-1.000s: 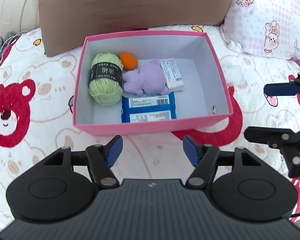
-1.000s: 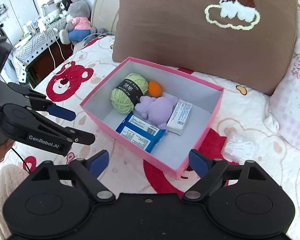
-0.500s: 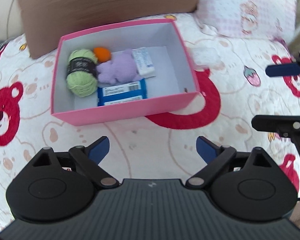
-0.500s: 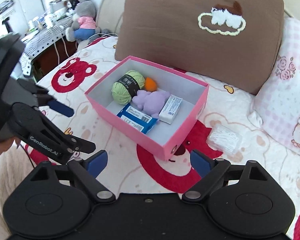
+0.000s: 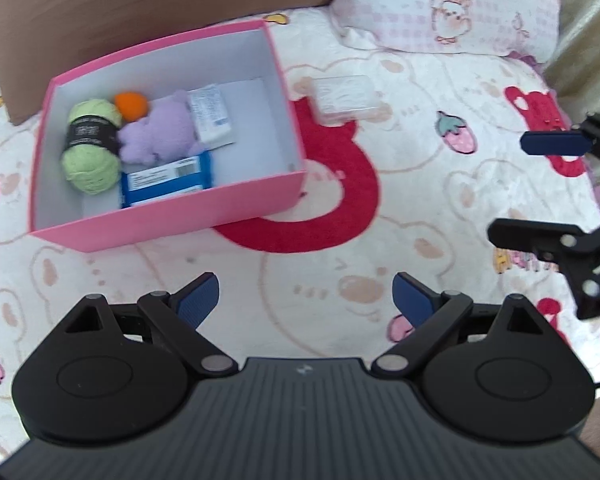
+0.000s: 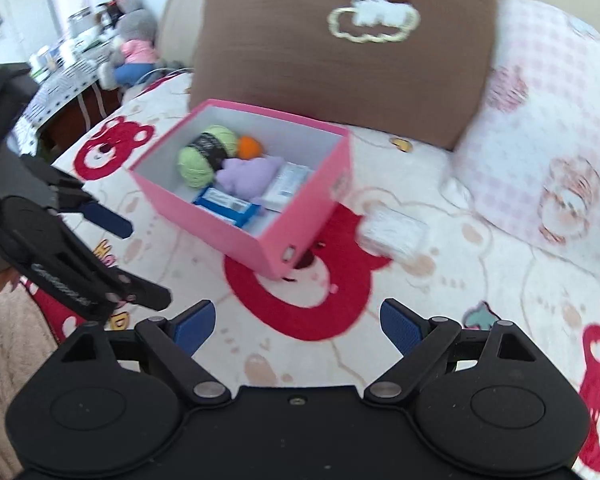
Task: Organize objects
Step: 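Move the left tool toward the clear box of floss picks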
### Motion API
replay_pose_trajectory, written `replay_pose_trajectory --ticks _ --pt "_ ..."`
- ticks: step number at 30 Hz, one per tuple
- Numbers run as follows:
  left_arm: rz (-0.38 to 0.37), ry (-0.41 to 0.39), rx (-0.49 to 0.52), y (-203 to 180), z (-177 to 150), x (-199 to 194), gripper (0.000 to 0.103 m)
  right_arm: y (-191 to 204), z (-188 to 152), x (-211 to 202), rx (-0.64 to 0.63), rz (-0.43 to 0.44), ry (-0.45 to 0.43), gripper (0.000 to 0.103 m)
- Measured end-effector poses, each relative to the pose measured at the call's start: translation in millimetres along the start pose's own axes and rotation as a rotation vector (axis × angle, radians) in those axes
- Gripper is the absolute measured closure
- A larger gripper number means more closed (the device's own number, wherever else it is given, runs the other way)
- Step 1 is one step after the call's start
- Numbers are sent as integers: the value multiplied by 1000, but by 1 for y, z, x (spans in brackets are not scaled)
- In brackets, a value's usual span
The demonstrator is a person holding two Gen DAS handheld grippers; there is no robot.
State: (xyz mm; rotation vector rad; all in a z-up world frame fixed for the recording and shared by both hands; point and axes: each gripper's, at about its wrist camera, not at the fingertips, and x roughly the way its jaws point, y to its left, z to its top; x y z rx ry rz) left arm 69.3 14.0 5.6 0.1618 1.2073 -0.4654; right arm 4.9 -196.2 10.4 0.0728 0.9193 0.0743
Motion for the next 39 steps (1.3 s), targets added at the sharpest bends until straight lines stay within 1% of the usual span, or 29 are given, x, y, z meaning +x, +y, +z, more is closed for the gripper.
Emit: replay_pose_trajectory --ticks 3,6,10,13,15,17,20,22,24,26,27,31,34,37,39 --pt "2 -5 21 -12 6 2 9 -12 -10 -2 21 -9 -10 11" --pt "5 -13 39 -23 13 1 9 -18 -18 -7 13 -17 -33 11" --pt "1 -34 85 -40 21 -3 9 -22 -24 -7 -6 -73 -47 11" --pt "-30 -26 62 -48 31 -1 9 -32 -27 -4 16 -74 -54 11" --pt "-50 -29 42 -52 38 0 9 -39 -29 0 35 -93 -50 11" --pt "-42 -34 66 -60 45 1 9 -47 -29 4 68 -112 -55 11" --pt "-19 -45 79 -69 55 6 9 -60 -32 9 100 -123 -93 11" --pt "7 -52 66 -73 62 14 9 -69 -34 10 129 -136 -138 11" --pt "32 -65 61 -75 71 22 9 -77 -35 10 154 -149 -164 11" --pt "45 -75 54 -75 79 32 9 -83 -36 11 170 -184 -199 11" --pt "45 -72 44 -74 84 38 10 -86 -37 11 170 -197 -217 11" --pt "10 -74 -24 -67 102 60 12 -98 -34 22 169 -212 -227 11" --pt "-9 -93 -65 -62 113 73 13 -103 -32 34 167 -210 -211 11" --pt "-26 -108 -86 -63 125 88 13 -102 -27 46 124 -200 -199 11" --pt "-54 -108 -86 -66 135 99 13 -99 -23 50 80 -204 -205 11"
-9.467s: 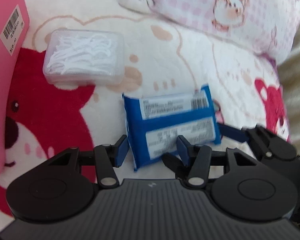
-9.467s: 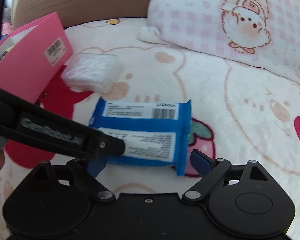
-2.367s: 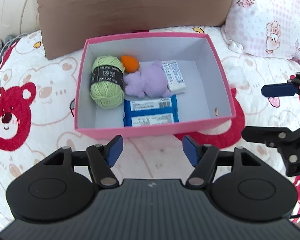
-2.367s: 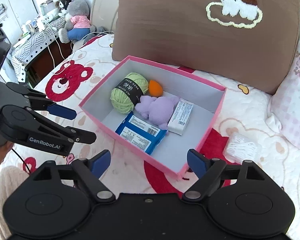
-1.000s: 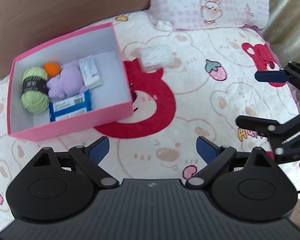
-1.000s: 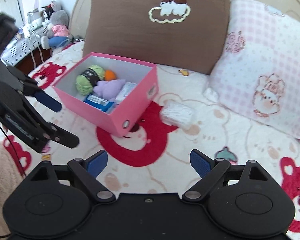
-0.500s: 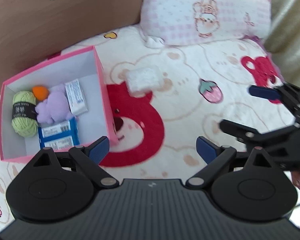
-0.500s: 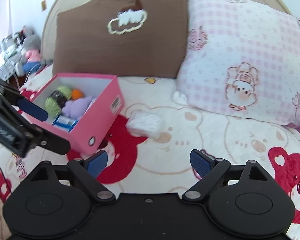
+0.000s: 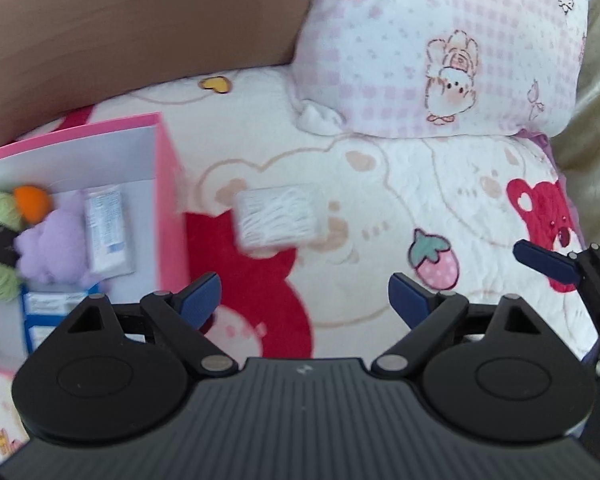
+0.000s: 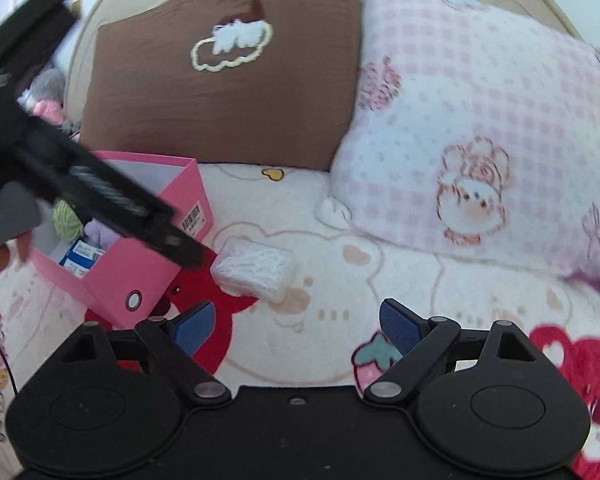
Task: Organize objects
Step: 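Move the left tool toward the clear box of floss picks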
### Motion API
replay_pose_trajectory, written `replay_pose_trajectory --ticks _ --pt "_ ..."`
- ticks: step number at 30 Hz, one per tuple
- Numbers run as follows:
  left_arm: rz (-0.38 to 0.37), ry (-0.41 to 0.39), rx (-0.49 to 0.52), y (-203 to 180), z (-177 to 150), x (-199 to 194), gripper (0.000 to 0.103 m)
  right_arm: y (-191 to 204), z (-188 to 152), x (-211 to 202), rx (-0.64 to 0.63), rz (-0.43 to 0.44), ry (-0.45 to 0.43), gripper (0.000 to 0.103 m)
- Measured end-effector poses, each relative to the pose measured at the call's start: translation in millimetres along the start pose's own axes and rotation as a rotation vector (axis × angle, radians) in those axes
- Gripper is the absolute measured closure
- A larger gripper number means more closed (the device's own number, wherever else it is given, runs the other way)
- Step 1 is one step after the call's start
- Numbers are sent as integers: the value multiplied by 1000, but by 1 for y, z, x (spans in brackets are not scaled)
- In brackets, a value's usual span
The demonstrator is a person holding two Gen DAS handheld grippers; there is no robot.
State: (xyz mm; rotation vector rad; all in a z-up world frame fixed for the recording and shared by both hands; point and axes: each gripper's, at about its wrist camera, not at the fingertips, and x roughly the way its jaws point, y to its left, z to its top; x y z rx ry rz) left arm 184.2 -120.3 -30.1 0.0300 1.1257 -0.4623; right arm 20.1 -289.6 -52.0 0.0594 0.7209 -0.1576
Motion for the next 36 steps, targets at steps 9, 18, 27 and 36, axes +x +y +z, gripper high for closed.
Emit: replay_pose_trajectory --ticks 9,18,27,36 --pt "-87 34 -138 16 19 52 17 6 -12 53 23 79 7 11" --pt "-107 55 -194 32 24 90 19 15 -11 105 -4 100 -3 14" --pt "-96 54 -168 43 30 108 41 27 -14 128 -54 88 50 22" --pt "-72 20 -158 45 35 108 42 31 -15 156 -18 93 94 32"
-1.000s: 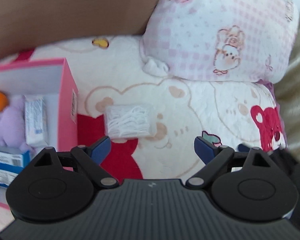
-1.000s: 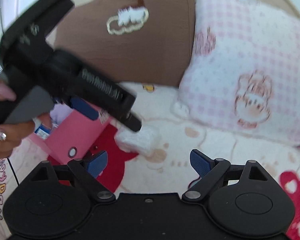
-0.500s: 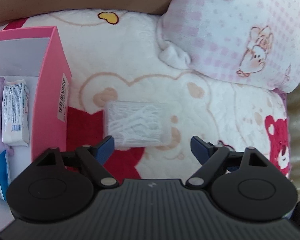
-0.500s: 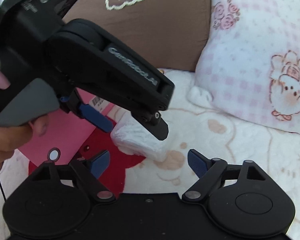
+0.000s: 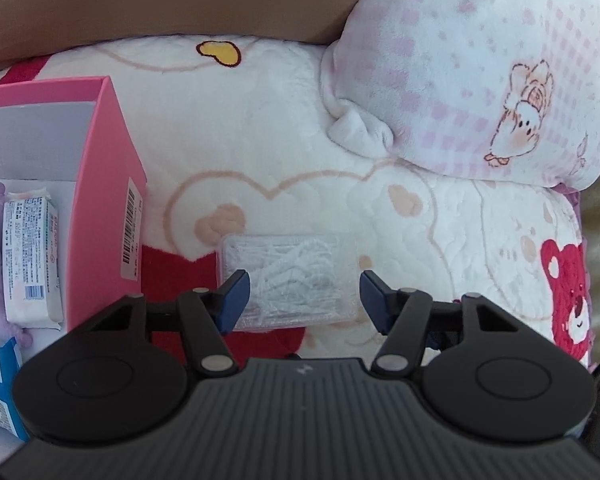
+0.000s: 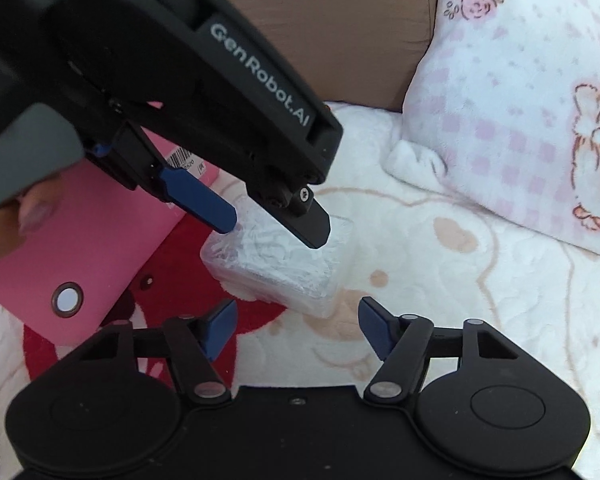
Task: Organize objects
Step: 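Move the left tool toward the clear box of floss picks, then lower the left tool onto the clear floss-pick box and close it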
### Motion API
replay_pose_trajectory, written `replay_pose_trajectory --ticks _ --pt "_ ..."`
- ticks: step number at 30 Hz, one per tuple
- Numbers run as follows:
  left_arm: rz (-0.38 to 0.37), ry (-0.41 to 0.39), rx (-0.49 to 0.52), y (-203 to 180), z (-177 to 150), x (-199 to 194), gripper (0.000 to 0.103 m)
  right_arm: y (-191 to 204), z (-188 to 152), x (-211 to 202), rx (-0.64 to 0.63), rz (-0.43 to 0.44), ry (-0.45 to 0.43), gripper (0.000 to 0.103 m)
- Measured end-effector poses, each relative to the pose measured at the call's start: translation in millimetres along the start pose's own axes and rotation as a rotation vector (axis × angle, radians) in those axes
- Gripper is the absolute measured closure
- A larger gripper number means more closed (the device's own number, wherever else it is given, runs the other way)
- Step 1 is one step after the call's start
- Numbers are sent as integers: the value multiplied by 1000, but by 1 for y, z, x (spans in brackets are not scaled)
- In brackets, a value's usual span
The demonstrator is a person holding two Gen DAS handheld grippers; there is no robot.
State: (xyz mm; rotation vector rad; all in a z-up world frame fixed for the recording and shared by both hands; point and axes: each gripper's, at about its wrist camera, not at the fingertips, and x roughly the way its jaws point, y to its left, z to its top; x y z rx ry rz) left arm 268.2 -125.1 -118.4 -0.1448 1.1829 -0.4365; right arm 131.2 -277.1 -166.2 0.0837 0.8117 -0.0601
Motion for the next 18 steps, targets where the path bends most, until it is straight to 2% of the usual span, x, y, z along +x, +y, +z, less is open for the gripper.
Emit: replay_pose_trajectory --ticks 8,11,14,18 --pt "104 -12 -59 -6 -6 4 34 0 -1 13 15 18 -31 31" --pt "99 -39 -112 -2 -7 1 34 1 -5 15 0 25 -42 31" --pt "102 -51 -112 -3 -7 1 32 7 -6 12 -17 21 -36 31" --pt "95 -61 -111 -4 -5 3 24 15 -6 13 -59 11 -43 29"
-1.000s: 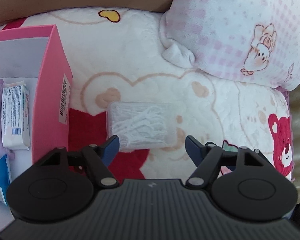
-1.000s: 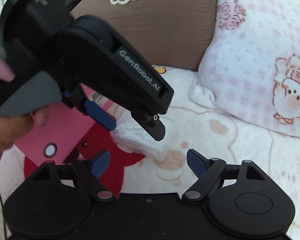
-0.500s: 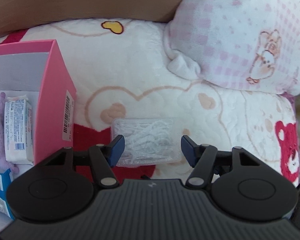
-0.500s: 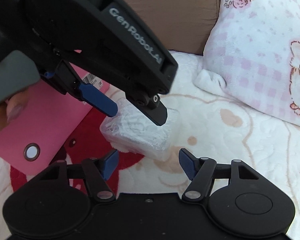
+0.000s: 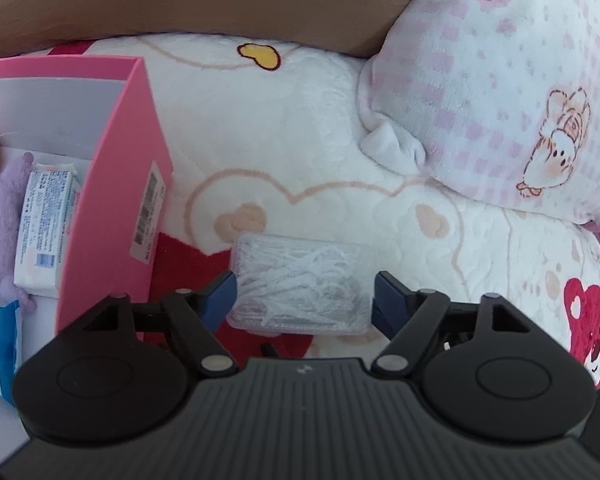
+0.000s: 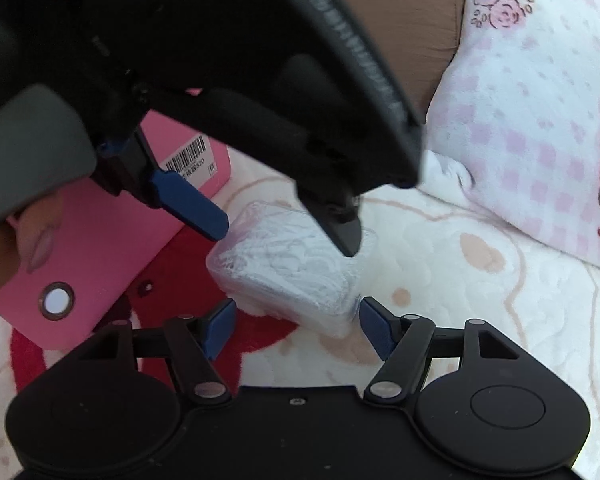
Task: Organize objects
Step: 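Lower the left tool onto the clear floss-pick box and close it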
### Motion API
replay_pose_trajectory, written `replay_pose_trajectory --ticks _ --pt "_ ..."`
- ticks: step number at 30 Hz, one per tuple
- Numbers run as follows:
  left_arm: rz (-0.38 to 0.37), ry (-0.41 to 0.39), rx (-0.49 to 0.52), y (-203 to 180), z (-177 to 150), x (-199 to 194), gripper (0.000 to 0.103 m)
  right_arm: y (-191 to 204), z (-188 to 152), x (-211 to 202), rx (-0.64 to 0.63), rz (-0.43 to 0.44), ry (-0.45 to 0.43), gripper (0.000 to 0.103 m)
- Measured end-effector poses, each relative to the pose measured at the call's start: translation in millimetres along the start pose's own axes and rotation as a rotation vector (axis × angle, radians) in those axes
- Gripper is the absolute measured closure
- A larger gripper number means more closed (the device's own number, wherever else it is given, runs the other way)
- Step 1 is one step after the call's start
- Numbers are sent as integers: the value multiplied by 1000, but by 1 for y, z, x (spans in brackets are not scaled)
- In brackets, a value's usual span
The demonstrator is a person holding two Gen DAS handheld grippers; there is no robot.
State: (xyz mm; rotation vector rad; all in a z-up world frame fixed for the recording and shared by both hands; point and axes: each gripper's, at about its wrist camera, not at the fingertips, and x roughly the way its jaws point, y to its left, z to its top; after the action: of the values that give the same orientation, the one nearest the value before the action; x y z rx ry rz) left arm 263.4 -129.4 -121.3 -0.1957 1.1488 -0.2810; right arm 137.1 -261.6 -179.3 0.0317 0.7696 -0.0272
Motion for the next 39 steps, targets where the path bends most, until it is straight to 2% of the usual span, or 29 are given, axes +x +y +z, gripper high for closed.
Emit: replay_pose_trajectory --ticks 7,11,12,14,16,18,24,28,32,37,39 --pt "-48 46 -24 6 10 0 21 2 -3 13 19 12 -26 12" --pt "-70 61 -51 9 15 1 22 12 1 19 9 -12 -29 8" --pt "-73 62 -51 9 15 1 22 13 0 18 8 -18 -31 9" --pt "-78 63 -47 10 16 0 22 13 -3 14 19 -28 -34 18" --pt "-81 63 -44 10 14 -1 22 11 -6 7 32 -33 -30 32" --pt "-85 60 -44 10 12 -1 21 10 -9 0 38 -32 -27 40" --pt "-57 1 -13 5 9 0 21 12 -12 -6 35 -36 -28 42" --pt "-90 1 -12 5 9 1 21 13 -14 -10 24 -53 -32 42" --pt "-124 21 10 -1 7 4 21 7 -20 -18 55 -71 -24 43" --pt "-154 99 24 -9 -4 20 21 -6 -34 -38 87 -92 -7 43" --pt "-137 95 32 -13 -8 25 21 -11 -40 -45 93 -90 6 43"
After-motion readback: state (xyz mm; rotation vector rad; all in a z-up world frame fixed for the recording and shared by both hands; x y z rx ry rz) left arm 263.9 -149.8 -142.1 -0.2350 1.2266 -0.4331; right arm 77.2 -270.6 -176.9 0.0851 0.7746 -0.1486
